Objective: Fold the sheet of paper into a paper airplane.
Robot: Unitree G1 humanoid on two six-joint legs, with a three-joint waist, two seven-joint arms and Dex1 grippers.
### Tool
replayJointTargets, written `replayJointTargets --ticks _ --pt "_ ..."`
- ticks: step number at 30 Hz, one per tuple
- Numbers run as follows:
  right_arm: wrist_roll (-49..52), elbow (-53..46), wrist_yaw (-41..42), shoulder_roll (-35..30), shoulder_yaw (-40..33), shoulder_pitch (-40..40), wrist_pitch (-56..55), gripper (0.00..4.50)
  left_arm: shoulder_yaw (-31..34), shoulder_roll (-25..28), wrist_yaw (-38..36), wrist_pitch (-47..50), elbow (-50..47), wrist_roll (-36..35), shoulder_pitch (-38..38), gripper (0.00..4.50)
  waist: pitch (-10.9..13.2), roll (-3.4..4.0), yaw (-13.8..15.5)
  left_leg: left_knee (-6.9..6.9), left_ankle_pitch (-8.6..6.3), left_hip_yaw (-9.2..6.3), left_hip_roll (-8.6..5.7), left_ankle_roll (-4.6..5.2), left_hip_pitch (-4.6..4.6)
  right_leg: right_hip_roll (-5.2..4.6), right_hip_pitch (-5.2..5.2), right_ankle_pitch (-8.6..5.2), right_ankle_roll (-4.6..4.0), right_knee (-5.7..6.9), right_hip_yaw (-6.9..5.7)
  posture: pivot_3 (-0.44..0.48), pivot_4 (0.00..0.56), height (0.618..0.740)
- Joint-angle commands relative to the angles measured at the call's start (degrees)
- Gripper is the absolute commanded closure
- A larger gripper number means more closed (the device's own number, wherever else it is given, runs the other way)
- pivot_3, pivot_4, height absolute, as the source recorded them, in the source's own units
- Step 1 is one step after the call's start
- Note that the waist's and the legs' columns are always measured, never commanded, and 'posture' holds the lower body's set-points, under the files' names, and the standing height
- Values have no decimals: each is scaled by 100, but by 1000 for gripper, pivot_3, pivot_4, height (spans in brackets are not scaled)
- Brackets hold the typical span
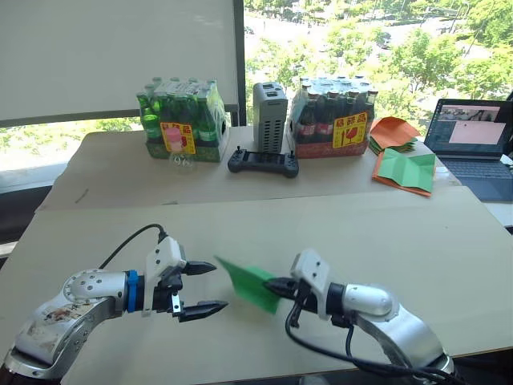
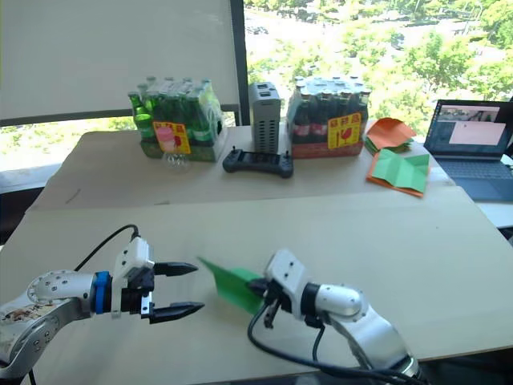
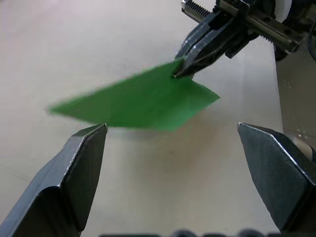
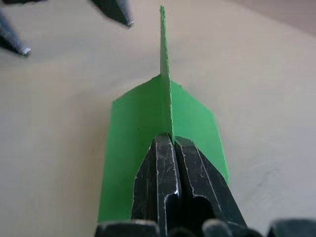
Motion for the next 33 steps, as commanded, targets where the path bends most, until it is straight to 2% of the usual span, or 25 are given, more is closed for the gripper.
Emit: replayJointTargets --ticks 1,5,7,11,16,23,28,33 --pt "4 81 -734 -86 -1417 -422 255 4455 109 -286 388 112 1 -226 -400 0 0 0 33 9 0 0 -3 0 -2 -1 1 1 1 1 0 0 150 735" --pt "-505 562 -1529 -353 -2089 -766 606 4455 -53 -622 701 101 -1 -194 -746 0 -1 -1 41 8 1 1 1 -2 -1 3 -3 2 1 8 -2 0 150 735" --pt "-796 751 -1753 -591 -2200 -774 716 4455 -163 -838 873 90 -14 -186 -950 0 -1 0 55 4 2 5 1 -3 -1 2 -5 2 1 8 1 0 150 735" --pt "-822 916 -2060 -452 -2256 -678 1316 4455 -385 -1072 1018 55 16 -68 -1235 0 -1 -1 30 11 1 21 -2 0 -6 -2 -4 3 1 7 11 0 150 735" --pt "-850 955 -2318 -220 -2335 -609 1609 4455 -530 -1033 1006 33 -62 -2 -1286 0 -1 0 -40 11 1 42 2 1 -3 0 -10 3 1 13 34 0 150 735" --pt "-885 1170 -2365 -189 -2289 -464 1480 4455 -602 -988 952 24 -83 54 -1315 0 -1 0 -29 12 1 46 1 2 -3 1 -13 3 2 13 36 0 150 735" --pt "-720 1048 -2282 -148 -2463 -531 1408 2944 -600 -941 903 73 -182 36 -1273 0 -1 0 -30 12 1 46 1 2 -3 1 -13 3 2 13 36 0 150 735" --pt "-428 815 -2108 -133 -2663 -711 1363 1147 -574 -902 911 72 -215 19 -1240 0 -1 0 -30 12 1 48 2 2 -3 1 -15 3 2 13 38 0 150 735"
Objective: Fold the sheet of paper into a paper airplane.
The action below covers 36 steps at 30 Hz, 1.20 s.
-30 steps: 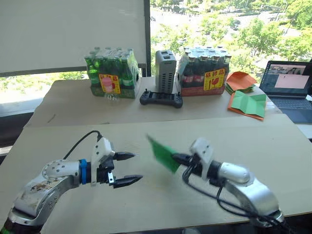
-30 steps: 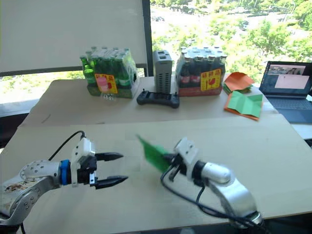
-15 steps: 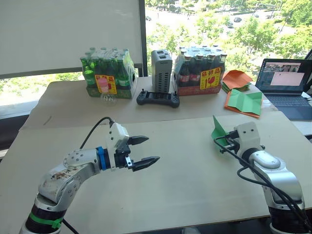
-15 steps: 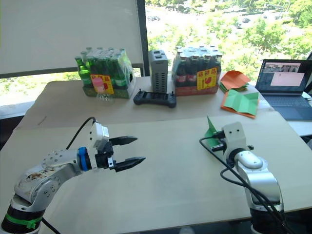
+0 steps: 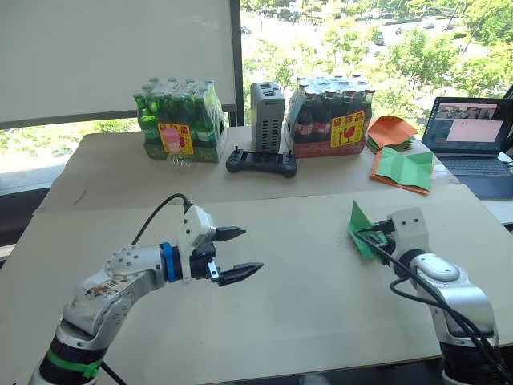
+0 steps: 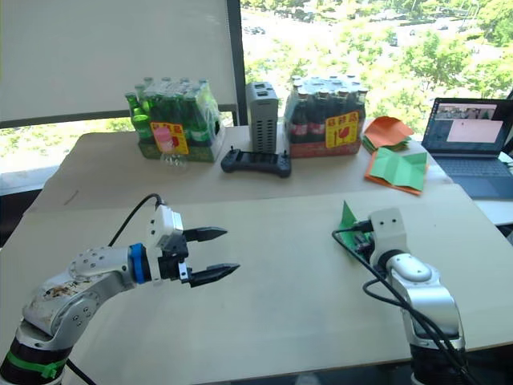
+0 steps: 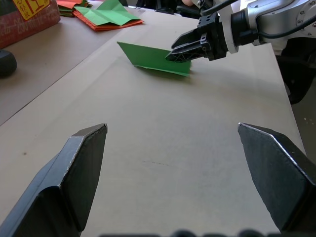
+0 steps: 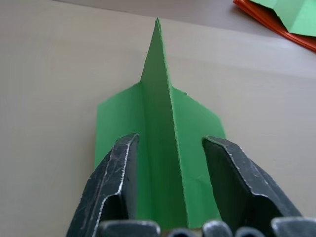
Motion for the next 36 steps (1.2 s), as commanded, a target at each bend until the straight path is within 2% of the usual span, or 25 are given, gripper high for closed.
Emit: replayJointTargets --ticks 1,3,4,10,12,16,20,24,36 --pt "250 -431 142 -25 -268 -221 -168 825 75 50 -12 -49 -194 -54 -3 0 0 0 0 0 0 0 1 0 0 1 0 0 0 0 0 0 150 735" --pt "535 -702 415 -48 -292 -397 -367 108 227 36 199 -53 -177 42 150 0 0 0 -6 0 0 0 1 0 0 1 0 0 0 1 0 0 150 735" --pt "867 -945 701 2 -310 -491 -516 47 372 3 404 -56 -136 129 296 0 0 0 -15 0 0 0 1 0 -1 1 -2 0 0 1 0 0 150 735" --pt "1581 -1565 1366 170 113 -70 -806 47 1040 -513 1816 -112 326 704 622 0 -4 -8 15 -8 0 16 10 0 -2 4 -24 0 0 16 4 0 150 735" --pt "1388 -1611 1520 62 545 252 -1081 47 1365 -733 2243 -218 566 879 768 0 -4 -8 36 0 -1 15 3 1 -3 0 -20 1 1 15 5 0 150 735" --pt "1041 -1354 1477 306 1121 654 -1796 47 1919 -1090 2816 -626 764 1223 1304 0 -4 -9 0 2 -3 23 1 4 -2 -3 -29 3 4 17 6 0 150 735" --pt "770 -693 1478 466 1269 914 -2507 47 1960 -1293 2893 -747 589 1278 1723 0 -6 -12 11 3 -3 32 3 3 -4 -4 -37 7 0 24 6 0 150 735" --pt "679 -177 1489 563 1218 849 -2873 47 1902 -1339 2891 -831 424 1317 1877 0 -6 -13 37 5 -3 32 2 4 -2 -4 -35 8 1 23 6 0 150 735" --pt "667 188 1690 507 1195 707 -3109 47 1946 -1334 2618 -806 136 1064 2044 0 -7 -12 7 4 -3 33 5 3 -2 -2 -36 8 0 24 6 0 150 735"
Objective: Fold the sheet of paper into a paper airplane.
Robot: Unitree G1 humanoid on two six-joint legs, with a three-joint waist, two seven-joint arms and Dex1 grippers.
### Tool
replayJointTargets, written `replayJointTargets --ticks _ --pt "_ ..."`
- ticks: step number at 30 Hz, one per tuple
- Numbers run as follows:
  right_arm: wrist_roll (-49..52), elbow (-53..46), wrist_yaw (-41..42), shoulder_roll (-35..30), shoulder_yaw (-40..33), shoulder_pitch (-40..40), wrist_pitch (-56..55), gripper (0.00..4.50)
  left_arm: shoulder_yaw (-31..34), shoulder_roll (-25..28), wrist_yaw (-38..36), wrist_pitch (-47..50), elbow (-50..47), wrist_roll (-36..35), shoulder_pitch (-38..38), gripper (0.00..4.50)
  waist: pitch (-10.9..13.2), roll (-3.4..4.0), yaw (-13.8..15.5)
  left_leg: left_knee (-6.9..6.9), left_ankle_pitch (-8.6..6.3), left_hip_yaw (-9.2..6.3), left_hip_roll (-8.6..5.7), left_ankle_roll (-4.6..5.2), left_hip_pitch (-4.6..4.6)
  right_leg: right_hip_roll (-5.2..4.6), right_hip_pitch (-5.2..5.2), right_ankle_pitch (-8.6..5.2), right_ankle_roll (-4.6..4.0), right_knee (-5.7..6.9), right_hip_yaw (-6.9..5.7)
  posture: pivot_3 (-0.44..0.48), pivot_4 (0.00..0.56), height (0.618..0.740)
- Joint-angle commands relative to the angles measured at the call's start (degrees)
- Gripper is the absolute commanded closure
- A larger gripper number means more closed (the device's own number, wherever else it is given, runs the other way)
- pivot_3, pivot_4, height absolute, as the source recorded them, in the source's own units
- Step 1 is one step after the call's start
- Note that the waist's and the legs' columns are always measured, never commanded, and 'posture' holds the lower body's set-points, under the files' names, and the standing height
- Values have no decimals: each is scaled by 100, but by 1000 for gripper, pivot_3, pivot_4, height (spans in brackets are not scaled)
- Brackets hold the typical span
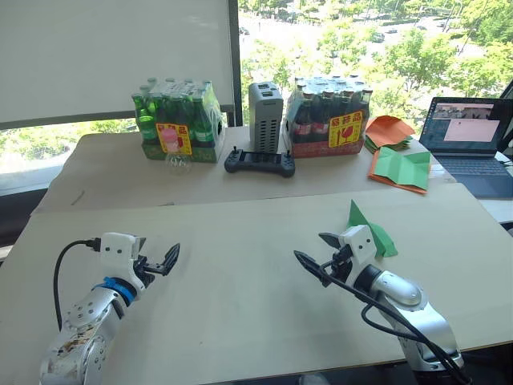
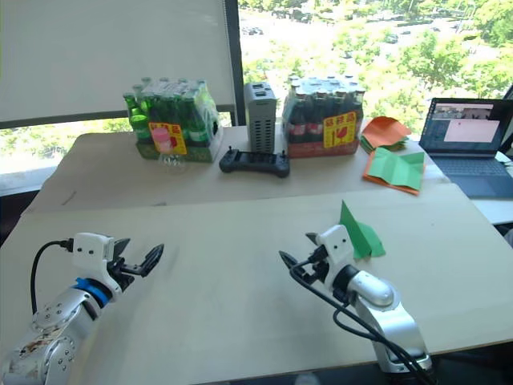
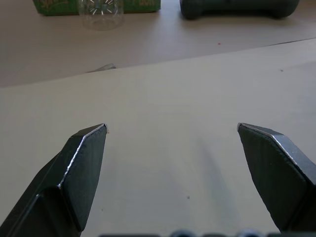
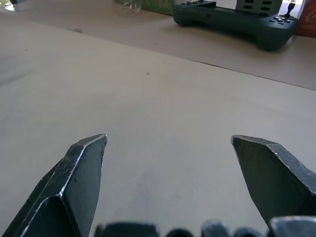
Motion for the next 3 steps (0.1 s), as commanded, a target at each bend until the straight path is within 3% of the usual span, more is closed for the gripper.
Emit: replayJointTargets --ticks 1,3 --pt "10 -61 14 -20 -107 -100 -212 47 86 25 -77 -110 -259 -101 27 0 0 0 0 0 0 0 0 0 0 0 0 0 0 0 0 0 150 735" --pt "20 -81 20 -19 -99 -77 -211 47 93 36 -84 -116 -267 -98 37 0 0 0 0 0 0 0 0 0 0 0 0 0 0 0 0 0 150 735"
